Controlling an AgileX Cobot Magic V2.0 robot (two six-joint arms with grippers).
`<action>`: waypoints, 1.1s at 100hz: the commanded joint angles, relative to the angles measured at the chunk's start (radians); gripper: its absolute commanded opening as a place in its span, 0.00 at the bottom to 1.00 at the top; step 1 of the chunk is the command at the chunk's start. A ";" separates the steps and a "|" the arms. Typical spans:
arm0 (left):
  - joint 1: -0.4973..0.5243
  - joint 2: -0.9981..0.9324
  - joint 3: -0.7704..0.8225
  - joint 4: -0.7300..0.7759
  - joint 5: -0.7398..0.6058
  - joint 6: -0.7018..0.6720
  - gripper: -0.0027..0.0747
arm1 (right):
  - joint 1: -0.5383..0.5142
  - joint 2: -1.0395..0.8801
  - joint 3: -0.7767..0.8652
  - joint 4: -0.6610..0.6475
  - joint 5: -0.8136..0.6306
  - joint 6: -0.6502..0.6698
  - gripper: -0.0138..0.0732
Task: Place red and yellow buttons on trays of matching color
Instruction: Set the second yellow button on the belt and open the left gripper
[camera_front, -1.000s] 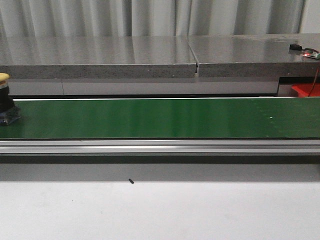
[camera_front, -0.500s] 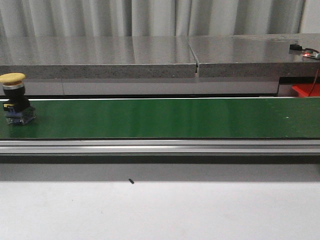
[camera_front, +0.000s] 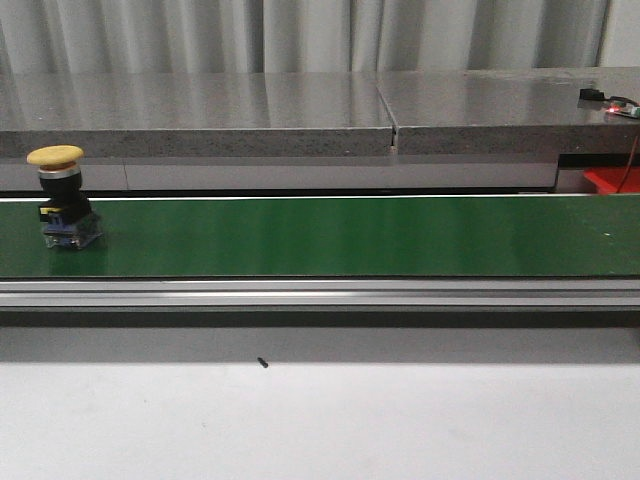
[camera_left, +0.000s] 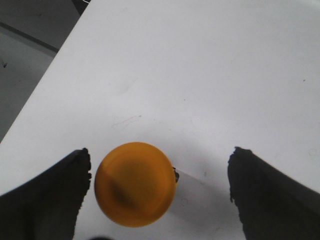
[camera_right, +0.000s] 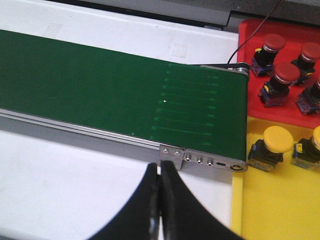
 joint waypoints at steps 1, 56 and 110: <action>0.001 -0.051 -0.032 -0.002 -0.051 -0.005 0.74 | -0.005 0.004 -0.026 -0.001 -0.064 -0.001 0.08; 0.001 -0.050 -0.032 0.004 -0.036 -0.005 0.48 | -0.005 0.004 -0.026 -0.001 -0.064 -0.001 0.08; 0.001 -0.077 -0.034 -0.016 0.025 -0.005 0.15 | -0.005 0.004 -0.026 -0.001 -0.064 -0.001 0.08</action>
